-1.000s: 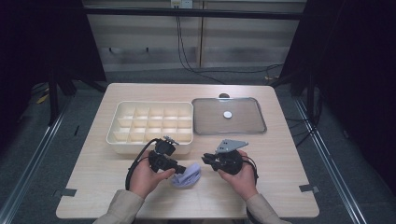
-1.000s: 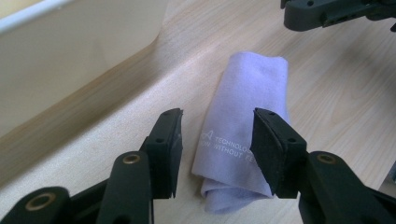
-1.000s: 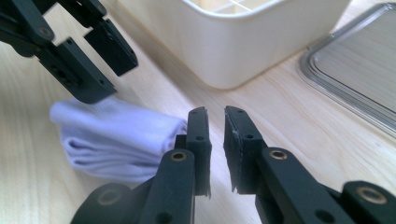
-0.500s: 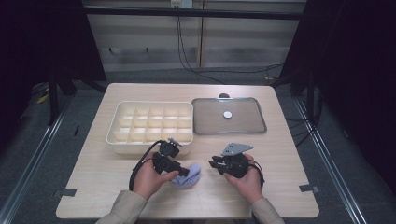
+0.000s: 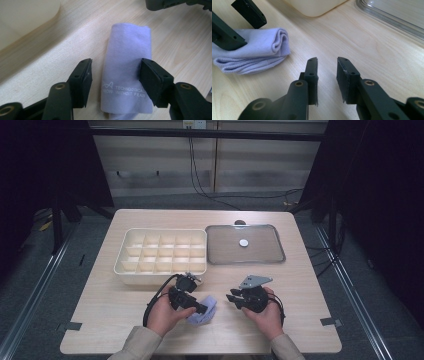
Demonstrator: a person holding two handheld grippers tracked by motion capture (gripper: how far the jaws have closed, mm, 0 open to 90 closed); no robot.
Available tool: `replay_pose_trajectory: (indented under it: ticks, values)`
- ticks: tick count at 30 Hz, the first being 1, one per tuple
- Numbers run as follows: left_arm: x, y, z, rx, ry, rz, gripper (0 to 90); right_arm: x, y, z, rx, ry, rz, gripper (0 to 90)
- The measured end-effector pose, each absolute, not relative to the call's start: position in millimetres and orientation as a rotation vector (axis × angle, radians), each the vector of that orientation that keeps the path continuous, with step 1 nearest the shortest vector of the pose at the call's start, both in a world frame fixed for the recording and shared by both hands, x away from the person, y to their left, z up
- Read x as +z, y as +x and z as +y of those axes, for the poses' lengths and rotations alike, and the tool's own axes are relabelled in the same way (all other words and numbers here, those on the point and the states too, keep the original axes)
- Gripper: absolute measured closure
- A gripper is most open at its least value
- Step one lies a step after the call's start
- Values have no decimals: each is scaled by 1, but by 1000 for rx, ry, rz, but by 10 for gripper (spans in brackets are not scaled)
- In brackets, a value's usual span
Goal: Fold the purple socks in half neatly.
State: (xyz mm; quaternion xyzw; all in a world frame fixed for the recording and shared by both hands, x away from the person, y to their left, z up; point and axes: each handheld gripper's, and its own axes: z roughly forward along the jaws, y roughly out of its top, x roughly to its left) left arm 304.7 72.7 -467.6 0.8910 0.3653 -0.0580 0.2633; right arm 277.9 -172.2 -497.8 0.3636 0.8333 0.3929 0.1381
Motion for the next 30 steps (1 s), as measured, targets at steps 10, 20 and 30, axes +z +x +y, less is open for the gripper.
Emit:
replay_pose_trajectory:
  ticks: [10,20,30]
  values:
    - [-473,300,68,-162,2426,977,396,-501,279,-173,1112,1069,2406,652]
    - [-473,295,64,-235,2440,957,584,-502,280,-176,1107,1081,2399,627]
    - [-468,291,58,-239,2488,943,771,-502,281,-176,1110,1077,2397,585]
